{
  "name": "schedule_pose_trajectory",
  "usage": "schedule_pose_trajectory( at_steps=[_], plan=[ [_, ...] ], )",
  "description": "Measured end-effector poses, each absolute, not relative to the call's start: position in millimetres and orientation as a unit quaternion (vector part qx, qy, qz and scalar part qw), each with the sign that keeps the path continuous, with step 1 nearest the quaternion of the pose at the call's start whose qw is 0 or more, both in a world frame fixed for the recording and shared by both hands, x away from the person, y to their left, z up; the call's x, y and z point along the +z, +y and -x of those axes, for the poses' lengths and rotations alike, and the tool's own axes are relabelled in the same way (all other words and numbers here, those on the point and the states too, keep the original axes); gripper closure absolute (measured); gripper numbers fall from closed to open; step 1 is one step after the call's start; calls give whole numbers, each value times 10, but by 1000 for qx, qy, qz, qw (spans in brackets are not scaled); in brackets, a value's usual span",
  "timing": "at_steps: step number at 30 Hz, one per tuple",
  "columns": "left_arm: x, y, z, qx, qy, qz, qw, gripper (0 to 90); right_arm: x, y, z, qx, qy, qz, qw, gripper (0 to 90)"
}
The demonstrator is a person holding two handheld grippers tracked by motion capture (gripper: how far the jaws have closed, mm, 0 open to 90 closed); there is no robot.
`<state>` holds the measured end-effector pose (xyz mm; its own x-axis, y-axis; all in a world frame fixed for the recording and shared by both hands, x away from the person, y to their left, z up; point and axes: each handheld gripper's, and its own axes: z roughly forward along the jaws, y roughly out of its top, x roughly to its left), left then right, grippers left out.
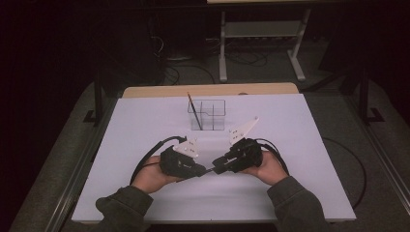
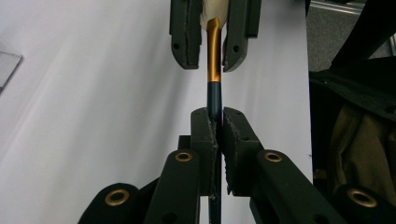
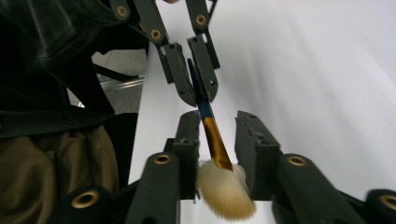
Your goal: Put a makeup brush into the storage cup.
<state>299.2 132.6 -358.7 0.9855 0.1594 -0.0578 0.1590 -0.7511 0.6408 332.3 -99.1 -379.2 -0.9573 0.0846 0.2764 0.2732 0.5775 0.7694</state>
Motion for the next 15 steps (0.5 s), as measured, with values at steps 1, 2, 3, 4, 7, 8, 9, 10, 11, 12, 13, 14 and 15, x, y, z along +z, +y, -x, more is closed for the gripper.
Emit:
schedule_pose_trajectory(
  at_steps=[1, 2, 3, 4, 7, 8, 9, 10, 11, 12, 13, 14, 15],
  plan=[
    [-3586, 1325, -2993, 0, 84, -936, 343, 833, -3788, -991, -3323, -450, -882, 97, 105, 724],
    [-3582, 1329, -2996, -1, 83, -936, 343, 833, -3781, -992, -3322, -449, -883, 93, 101, 745],
    [-3576, 1337, -2998, -1, 83, -935, 345, 833, -3774, -996, -3323, -450, -883, 92, 99, 767],
    [-3572, 1344, -2998, -3, 85, -933, 350, 833, -3768, -1004, -3325, -451, -882, 91, 101, 773],
    [-3564, 1351, -3001, -2, 83, -932, 352, 834, -3769, -1016, -3339, -456, -879, 89, 110, 783],
    [-3565, 1349, -2999, -2, 83, -933, 351, 833, -3772, -1018, -3347, -457, -878, 88, 112, 787],
    [-3563, 1345, -3000, -2, 81, -934, 349, 834, -3773, -1018, -3350, -457, -878, 87, 114, 792],
    [-3563, 1343, -2999, -3, 81, -934, 349, 833, -3773, -1018, -3351, -458, -877, 86, 116, 800],
    [-3561, 1345, -2999, -3, 80, -933, 351, 833, -3768, -1021, -3350, -461, -875, 86, 118, 807],
    [-3556, 1346, -2999, -1, 78, -933, 352, 834, -3759, -1026, -3348, -467, -872, 86, 119, 812],
    [-3554, 1345, -2998, -2, 78, -933, 352, 833, -3753, -1029, -3348, -468, -871, 87, 123, 818],
    [-3551, 1342, -2997, -1, 77, -934, 350, 833, -3750, -1029, -3350, -467, -871, 87, 125, 822],
    [-3550, 1339, -2997, -1, 76, -934, 348, 834, -3748, -1025, -3354, -466, -872, 83, 127, 828]
  ],
)
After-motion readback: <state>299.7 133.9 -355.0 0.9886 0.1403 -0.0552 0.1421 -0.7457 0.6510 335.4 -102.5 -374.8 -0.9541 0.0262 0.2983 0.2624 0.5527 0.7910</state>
